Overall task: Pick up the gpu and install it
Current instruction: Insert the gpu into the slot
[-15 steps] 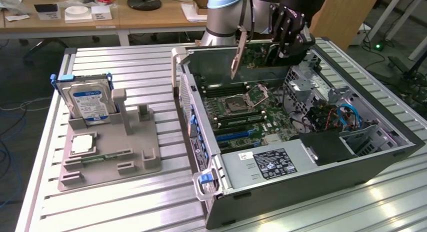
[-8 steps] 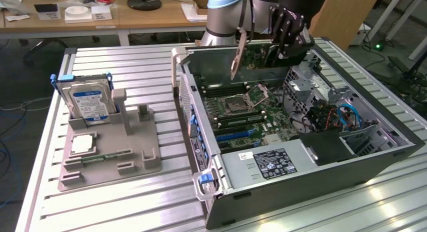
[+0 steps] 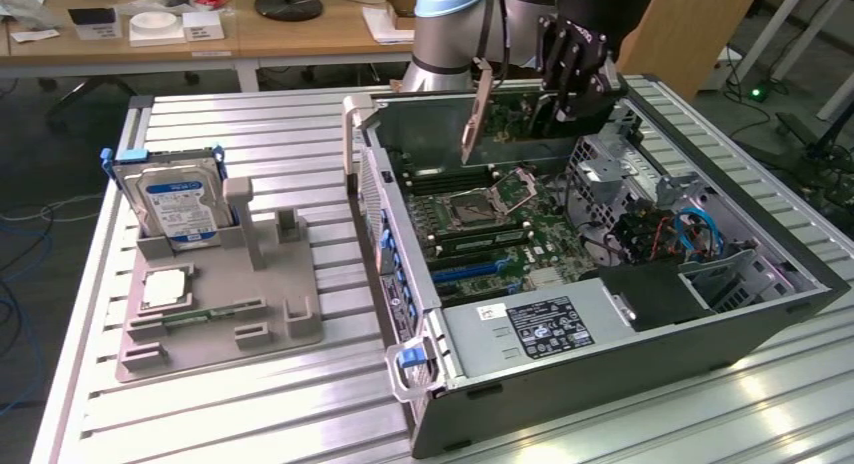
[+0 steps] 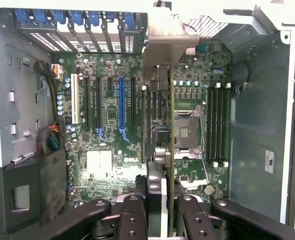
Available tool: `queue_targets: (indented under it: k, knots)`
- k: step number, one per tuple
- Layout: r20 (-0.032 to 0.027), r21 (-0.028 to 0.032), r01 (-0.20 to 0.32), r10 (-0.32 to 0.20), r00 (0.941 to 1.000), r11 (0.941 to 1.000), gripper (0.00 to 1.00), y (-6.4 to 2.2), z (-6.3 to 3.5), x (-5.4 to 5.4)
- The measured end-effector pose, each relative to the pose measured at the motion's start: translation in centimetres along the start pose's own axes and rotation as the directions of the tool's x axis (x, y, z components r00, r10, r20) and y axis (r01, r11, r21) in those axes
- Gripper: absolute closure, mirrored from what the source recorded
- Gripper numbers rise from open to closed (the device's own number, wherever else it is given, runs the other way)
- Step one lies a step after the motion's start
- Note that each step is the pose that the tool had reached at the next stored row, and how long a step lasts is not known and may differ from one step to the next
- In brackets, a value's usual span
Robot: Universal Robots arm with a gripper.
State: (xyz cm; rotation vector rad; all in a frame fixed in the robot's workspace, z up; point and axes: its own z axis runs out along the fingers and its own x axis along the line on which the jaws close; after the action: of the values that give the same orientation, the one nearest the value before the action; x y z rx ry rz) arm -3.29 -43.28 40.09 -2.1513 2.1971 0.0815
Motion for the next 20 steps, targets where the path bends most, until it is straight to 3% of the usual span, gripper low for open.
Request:
queue_targets:
  k: [3,8,20]
  knots:
    - [-0.0052,0.0001,0.000,0.000,1.0000,1.0000,0.72,0.00,0.01,0.00]
    - [-0.0238,0.0004,0.000,0.000,0.9997,1.0000,0.72,0.00,0.09,0.01]
    - [-0.0254,0.0005,0.000,0.000,0.9997,1.0000,0.72,0.01,0.35,0.03]
